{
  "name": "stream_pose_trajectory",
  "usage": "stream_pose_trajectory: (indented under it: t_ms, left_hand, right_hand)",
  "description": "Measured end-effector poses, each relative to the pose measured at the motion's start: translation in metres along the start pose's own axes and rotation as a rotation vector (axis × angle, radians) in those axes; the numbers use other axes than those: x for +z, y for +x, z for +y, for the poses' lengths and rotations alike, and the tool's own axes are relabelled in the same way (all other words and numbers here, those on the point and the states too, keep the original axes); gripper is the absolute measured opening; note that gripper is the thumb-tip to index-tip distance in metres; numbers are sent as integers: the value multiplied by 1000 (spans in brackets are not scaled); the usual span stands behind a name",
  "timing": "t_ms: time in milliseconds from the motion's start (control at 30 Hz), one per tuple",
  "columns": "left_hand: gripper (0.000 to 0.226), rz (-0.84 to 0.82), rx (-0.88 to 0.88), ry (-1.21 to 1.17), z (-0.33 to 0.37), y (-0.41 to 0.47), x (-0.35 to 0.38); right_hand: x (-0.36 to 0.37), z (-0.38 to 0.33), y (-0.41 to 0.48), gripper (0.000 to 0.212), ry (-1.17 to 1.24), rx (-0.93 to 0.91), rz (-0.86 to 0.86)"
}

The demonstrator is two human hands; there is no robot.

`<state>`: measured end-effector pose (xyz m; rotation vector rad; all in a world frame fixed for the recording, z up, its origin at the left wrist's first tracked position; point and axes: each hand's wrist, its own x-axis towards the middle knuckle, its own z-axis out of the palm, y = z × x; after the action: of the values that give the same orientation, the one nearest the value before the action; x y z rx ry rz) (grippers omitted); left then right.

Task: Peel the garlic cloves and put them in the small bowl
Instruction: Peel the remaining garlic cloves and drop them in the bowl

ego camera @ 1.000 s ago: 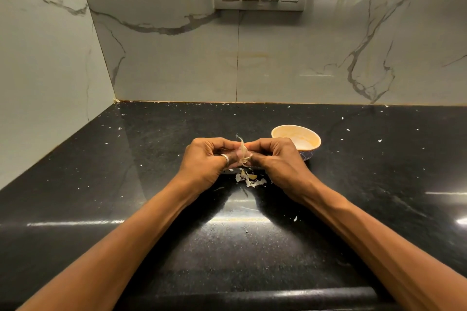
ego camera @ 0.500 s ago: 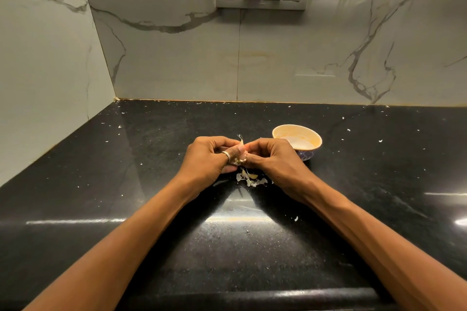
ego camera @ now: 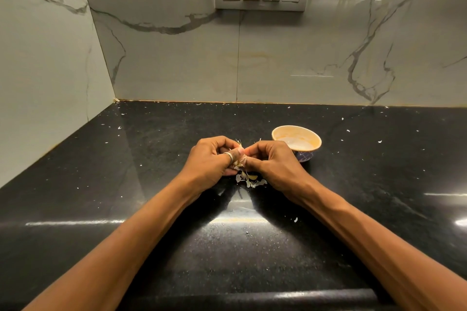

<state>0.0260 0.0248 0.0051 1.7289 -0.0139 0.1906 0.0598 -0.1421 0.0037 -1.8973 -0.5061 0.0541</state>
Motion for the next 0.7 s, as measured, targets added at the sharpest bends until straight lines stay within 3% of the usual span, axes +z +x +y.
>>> stream_pose_trajectory:
  t_ms: [433,700]
  left_hand:
    - [6,86,9,133,-1,3,6]
    - [2,111,-18,121,1,3,7]
  right_hand:
    - [5,-5,-1,13,-143,22,76]
    - [7,-10,-3,5,-236,2,97]
